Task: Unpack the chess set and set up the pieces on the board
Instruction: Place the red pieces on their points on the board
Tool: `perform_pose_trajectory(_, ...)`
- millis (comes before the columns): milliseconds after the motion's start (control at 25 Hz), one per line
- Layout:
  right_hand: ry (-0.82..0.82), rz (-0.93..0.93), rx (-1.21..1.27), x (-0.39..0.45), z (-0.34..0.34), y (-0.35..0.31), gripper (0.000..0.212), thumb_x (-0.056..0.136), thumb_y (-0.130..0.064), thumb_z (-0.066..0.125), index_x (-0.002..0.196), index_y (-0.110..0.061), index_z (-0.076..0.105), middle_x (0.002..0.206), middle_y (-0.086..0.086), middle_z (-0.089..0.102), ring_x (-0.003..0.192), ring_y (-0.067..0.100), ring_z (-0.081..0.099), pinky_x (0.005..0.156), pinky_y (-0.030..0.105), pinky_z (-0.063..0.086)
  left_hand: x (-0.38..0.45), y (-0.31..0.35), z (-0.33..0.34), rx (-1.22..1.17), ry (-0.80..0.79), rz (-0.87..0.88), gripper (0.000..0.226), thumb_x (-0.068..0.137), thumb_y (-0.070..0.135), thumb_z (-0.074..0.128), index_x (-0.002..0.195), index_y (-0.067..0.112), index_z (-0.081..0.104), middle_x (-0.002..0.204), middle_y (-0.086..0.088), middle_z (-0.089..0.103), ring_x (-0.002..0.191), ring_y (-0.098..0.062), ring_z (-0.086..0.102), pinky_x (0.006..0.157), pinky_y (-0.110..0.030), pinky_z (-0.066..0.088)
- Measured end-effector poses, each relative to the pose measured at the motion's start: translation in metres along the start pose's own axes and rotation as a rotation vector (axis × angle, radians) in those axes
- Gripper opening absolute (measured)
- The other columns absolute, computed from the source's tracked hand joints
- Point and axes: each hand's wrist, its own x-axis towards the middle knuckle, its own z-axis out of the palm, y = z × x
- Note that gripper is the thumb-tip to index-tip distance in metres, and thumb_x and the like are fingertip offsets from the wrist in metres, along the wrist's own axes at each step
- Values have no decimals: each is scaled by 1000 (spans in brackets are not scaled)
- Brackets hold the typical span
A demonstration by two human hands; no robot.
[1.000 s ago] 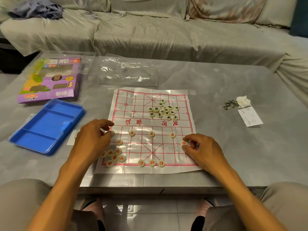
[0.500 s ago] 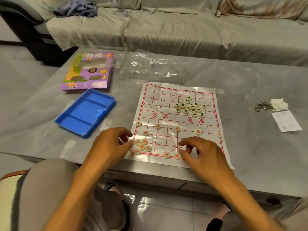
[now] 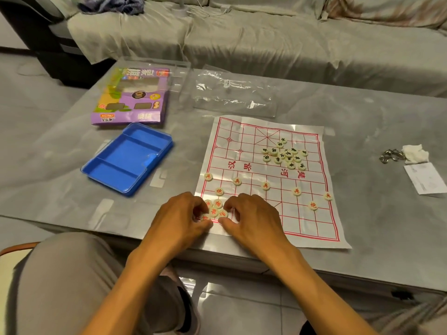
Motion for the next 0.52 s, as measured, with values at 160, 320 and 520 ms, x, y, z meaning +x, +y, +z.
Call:
perform_pose_trajectory(160, -6, -15, 39, 1, 0, 3, 35, 91, -46, 53, 123, -35, 60, 122, -10, 62, 105, 12, 57, 82, 23, 45, 1, 0, -2, -19, -6, -4, 28, 80, 39, 72, 105, 28, 66, 93, 14, 56, 76, -3, 55, 64, -9, 39)
perform_pose_trajectory(320, 28, -20, 94, -3, -4, 5, 35, 90, -45, 56, 123, -35, 57, 113, -12, 64, 97, 9, 57, 79, 22, 46, 0, -7, -9, -106, 2, -68, 26, 80, 38, 73, 103, 29, 66, 92, 15, 62, 77, -1, 57, 64, -11, 44)
perform_pose_trajectory(520, 71, -173, 218, -3, -7, -7, 35, 87, -41, 59, 120, -31, 58, 104, -8, 66, 94, 13, 57, 78, 31, 52, 0, 2, -8, -454, 32, -53, 25, 72, 32, 80, 93, 29, 66, 77, 7, 67, 70, -6, 63, 64, -17, 53)
